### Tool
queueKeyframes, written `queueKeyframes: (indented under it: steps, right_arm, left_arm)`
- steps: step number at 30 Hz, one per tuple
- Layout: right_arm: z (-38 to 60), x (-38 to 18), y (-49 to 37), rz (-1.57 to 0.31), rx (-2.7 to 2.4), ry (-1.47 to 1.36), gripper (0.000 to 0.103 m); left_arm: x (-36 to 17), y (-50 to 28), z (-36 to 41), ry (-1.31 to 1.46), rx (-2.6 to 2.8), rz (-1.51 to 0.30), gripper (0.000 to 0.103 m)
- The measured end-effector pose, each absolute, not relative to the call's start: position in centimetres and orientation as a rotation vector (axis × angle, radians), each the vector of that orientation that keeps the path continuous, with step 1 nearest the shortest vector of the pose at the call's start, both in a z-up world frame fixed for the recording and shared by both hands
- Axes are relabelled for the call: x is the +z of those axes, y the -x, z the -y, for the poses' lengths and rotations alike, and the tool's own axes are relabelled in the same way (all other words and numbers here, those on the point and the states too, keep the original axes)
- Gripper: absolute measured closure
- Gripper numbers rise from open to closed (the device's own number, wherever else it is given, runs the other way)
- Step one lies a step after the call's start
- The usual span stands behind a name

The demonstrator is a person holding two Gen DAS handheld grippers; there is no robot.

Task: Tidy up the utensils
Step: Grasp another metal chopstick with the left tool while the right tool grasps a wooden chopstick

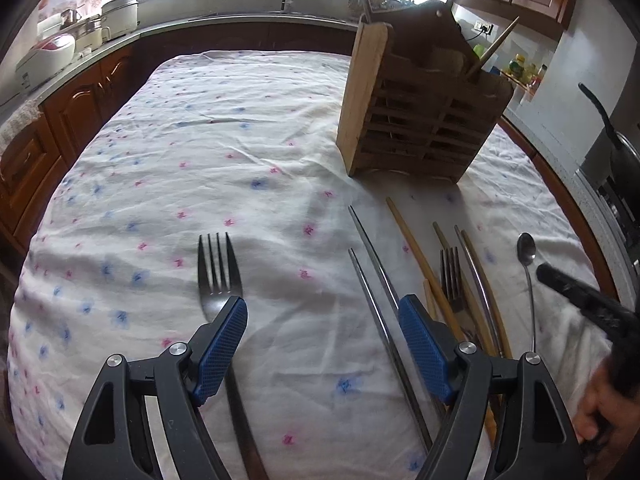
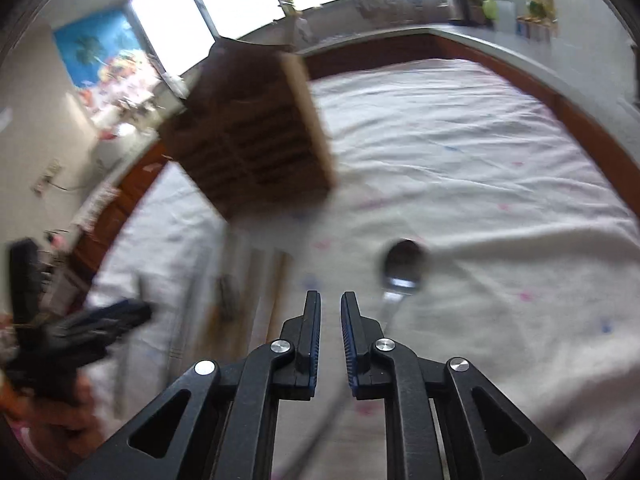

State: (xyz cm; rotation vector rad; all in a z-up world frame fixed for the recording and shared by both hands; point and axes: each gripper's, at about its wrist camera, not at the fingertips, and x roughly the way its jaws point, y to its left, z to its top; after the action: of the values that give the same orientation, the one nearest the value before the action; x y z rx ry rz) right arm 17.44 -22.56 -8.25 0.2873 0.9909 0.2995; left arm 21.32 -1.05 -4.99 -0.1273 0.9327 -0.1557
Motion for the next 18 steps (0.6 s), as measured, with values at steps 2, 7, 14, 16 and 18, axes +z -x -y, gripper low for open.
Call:
queueKeyframes:
  steps: [2, 7, 14, 16, 18]
  right_arm:
    - [21.6, -8.3, -18.0, -1.001, 0.325, -0.293, 0.090]
    - [19.0, -9.0, -19.0, -1.029, 0.361, -0.251, 0.090]
    - [18.5, -11.0, -19.7, -1.102, 0.357, -0.201, 0.091]
    - [18.4, -11.0, -19.9, -1.107, 0.355, -0.191, 0.091]
    - [17.9, -11.1, -20.4, -1.110, 0.349, -0.163, 0.091]
  left_arm:
    - [-5.2, -21.9, 1.6, 0.123, -0.166, -0.945, 0.028]
    - [-6.6, -23.1, 3.2, 0.046, -0.154, -0.986, 0.040]
    - [-7.0, -22.8, 3.9, -0.082, -0.185, -0.978, 0.047]
    - [-7.0, -23.1, 3.6, -0.079, -0.204, -0.990, 0.047]
    - [-6.9, -23.5, 3.6, -0.078, -0.202, -0.995, 0.047]
